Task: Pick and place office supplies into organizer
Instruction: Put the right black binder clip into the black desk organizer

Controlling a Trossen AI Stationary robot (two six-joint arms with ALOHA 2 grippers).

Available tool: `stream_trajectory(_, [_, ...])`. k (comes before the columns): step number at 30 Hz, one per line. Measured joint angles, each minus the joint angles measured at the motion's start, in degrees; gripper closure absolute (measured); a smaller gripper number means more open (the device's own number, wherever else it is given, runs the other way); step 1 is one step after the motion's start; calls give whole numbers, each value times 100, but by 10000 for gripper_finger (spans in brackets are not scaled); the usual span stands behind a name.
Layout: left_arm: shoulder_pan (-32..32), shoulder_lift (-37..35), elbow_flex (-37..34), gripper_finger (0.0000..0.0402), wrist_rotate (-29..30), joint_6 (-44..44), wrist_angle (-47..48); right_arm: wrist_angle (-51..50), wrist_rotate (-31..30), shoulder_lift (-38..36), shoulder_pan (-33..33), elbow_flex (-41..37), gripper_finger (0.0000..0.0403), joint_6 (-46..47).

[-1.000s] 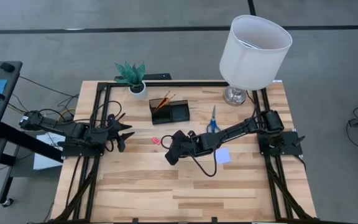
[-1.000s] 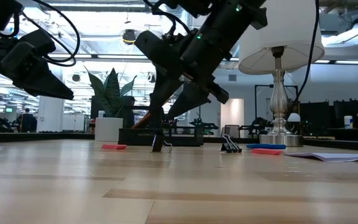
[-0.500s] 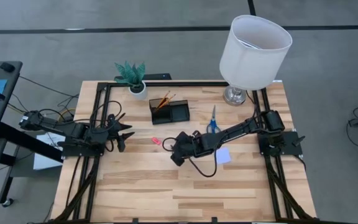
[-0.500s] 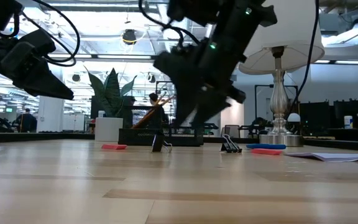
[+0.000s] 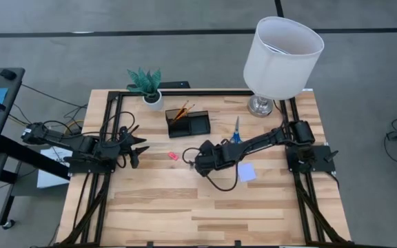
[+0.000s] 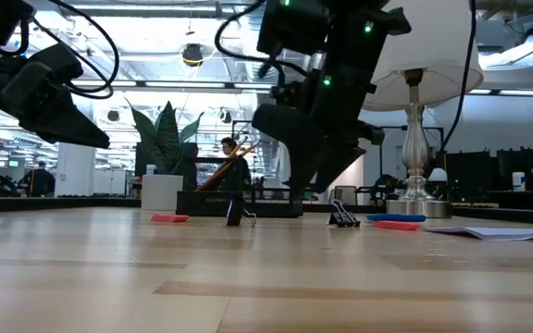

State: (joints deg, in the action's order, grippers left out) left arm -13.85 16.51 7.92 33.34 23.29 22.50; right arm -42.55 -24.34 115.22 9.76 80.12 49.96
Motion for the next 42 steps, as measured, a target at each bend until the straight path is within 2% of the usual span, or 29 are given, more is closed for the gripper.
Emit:
stream_trajectory(4, [0,-1,0,242,0,0,0,-419,50,0,-146,169,220,45])
stream_trajectory(8, [0,0,1,242,0,0,0,-900,436,0,-261,393,221,156])
stream_trajectory(19, [0,0,0,242,0,0,0,-1690,787,26,-252,402,204,568])
stream_trajectory(27, [0,-2,0,242,0,2,0,-1170,784,28,-234,402,203,413])
stream_trajectory(36, [0,-2,0,242,0,2,0,-1132,780,28,-277,396,205,362])
stream_trajectory(42, [0,-1,0,242,1,1,0,-957,795,28,-276,69,205,484])
